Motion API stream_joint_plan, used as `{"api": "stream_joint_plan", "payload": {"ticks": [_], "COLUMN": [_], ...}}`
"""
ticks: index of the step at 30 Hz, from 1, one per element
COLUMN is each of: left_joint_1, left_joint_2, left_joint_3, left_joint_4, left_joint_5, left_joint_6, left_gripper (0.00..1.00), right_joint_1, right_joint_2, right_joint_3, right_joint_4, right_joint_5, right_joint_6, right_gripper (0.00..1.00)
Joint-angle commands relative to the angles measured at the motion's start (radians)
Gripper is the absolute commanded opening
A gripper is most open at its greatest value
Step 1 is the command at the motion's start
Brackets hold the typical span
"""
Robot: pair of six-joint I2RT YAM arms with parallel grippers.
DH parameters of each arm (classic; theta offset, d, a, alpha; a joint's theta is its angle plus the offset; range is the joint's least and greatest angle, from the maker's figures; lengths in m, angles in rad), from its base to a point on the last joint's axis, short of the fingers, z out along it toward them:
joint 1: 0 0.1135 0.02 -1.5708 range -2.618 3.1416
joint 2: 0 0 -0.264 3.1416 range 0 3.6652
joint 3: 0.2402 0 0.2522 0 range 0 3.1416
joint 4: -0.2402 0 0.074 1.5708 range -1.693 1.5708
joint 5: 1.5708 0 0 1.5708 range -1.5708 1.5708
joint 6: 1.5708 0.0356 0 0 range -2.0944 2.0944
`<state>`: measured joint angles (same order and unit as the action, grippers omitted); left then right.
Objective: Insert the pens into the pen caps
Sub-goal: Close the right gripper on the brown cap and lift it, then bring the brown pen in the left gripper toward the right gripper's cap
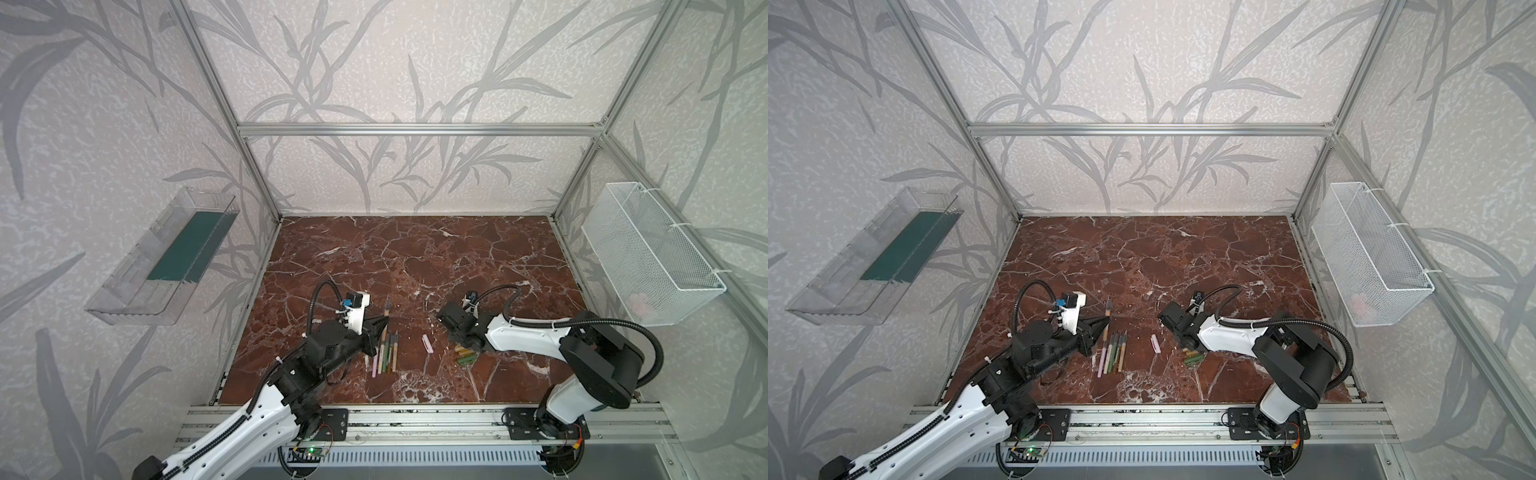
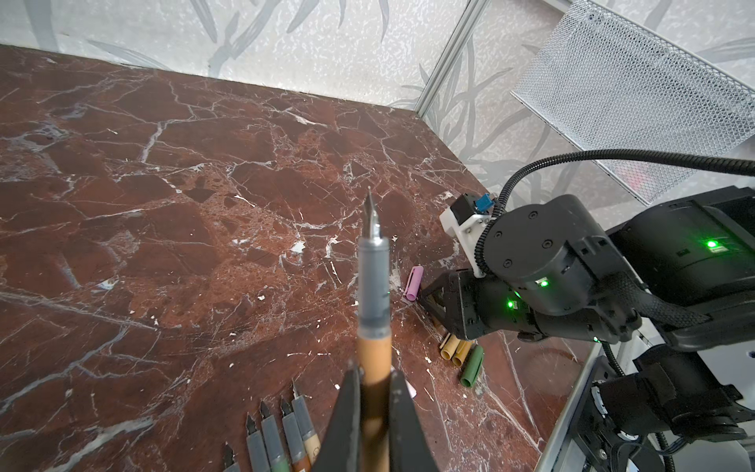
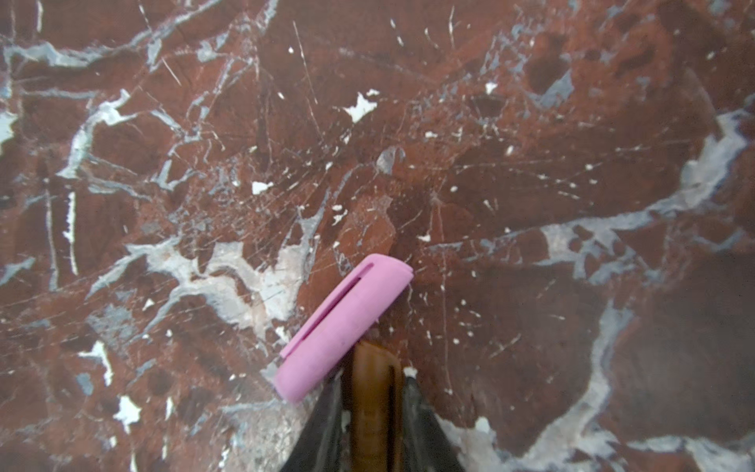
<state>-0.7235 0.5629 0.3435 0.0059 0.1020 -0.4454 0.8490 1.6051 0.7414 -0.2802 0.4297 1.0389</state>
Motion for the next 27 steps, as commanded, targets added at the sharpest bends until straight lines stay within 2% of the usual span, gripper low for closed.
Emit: {"api": "stream_joint_plan", "payload": {"ticks": [1,3,5,10,15,19,27], "left_joint_1": [0.006,0.006,0.006,0.005,0.004,0.003,0.003], "left_joint_2": [-0.01,-0.004,0.005,0.047,0.115,0.168,0.137], "left_joint_3": [0.031,0.031,0.032,0.013,-0.019,-0.034,-0.035], "left_joint_4": [-0.014,-0.006,0.012,0.114,0.283,0.412,0.353], "left_joint_5": [0.003,0.023,0.056,0.165,0.301,0.393,0.325], "left_joint_6": [0.006,0.007,0.002,-0.038,-0.14,-0.188,-0.168], "left_gripper": [0.0,0.0,0.0,0.0,0.0,0.0,0.0], "right_joint_1": [-0.007,-0.007,-0.007,-0.007,-0.007,-0.007,-0.007], "right_joint_2": [0.03,-0.006,-0.051,-0.181,-0.336,-0.456,-0.492], "right_joint_3": [-0.037,-0.05,-0.064,-0.085,-0.096,-0.122,-0.176], "right_joint_4": [-0.02,-0.012,-0.01,-0.019,-0.044,-0.009,0.086], "right_joint_5": [-0.064,-0.067,-0.063,-0.044,-0.031,-0.015,-0.026], "right_joint_6": [-0.009,-0.012,-0.013,-0.03,-0.061,-0.086,-0.111], "right_gripper": [0.25,0.15,0.11,0.1,0.1,0.14,0.14]}}
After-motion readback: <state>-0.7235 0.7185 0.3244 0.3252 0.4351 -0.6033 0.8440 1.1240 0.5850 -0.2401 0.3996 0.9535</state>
